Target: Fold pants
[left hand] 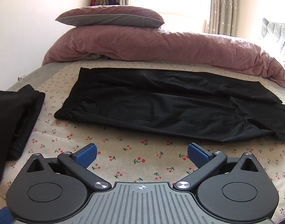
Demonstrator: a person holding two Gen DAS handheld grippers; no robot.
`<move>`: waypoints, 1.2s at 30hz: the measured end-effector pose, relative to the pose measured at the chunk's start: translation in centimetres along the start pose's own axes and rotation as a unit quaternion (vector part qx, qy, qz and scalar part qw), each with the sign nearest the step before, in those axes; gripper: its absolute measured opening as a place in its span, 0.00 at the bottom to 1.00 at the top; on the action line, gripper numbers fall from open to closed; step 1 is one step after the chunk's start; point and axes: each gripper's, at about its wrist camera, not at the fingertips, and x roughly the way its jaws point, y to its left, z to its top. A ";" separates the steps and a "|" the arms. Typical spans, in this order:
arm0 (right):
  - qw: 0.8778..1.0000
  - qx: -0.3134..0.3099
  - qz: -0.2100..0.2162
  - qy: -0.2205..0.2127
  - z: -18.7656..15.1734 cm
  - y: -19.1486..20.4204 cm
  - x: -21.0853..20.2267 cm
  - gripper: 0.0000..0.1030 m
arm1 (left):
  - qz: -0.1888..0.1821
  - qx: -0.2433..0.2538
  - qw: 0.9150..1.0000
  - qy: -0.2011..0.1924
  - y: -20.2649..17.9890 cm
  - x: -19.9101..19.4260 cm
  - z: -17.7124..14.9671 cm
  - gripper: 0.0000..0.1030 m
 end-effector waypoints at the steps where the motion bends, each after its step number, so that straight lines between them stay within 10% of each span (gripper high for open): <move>1: 1.000 0.001 0.000 0.000 0.0 0.0 0.0 1.00 | -0.001 0.000 1.000 0.000 0.0 0.0 0.0 1.00; 20: 1.000 0.007 -0.007 0.001 -0.1 -0.4 0.2 1.00 | -0.022 -0.012 1.000 0.017 0.8 0.9 0.6 1.00; 30: 1.000 0.006 -0.014 0.007 0.6 -1.3 1.7 1.00 | -0.002 -0.098 0.994 0.058 8.5 4.6 3.5 0.98; 32: 1.000 0.003 -0.008 0.007 0.8 -1.3 2.3 1.00 | 0.020 -0.105 0.993 0.054 10.0 5.3 3.9 0.94; 36: 1.000 0.000 0.027 -0.013 2.0 -1.1 2.4 1.00 | 0.036 -0.100 0.993 0.059 11.7 6.7 5.0 0.51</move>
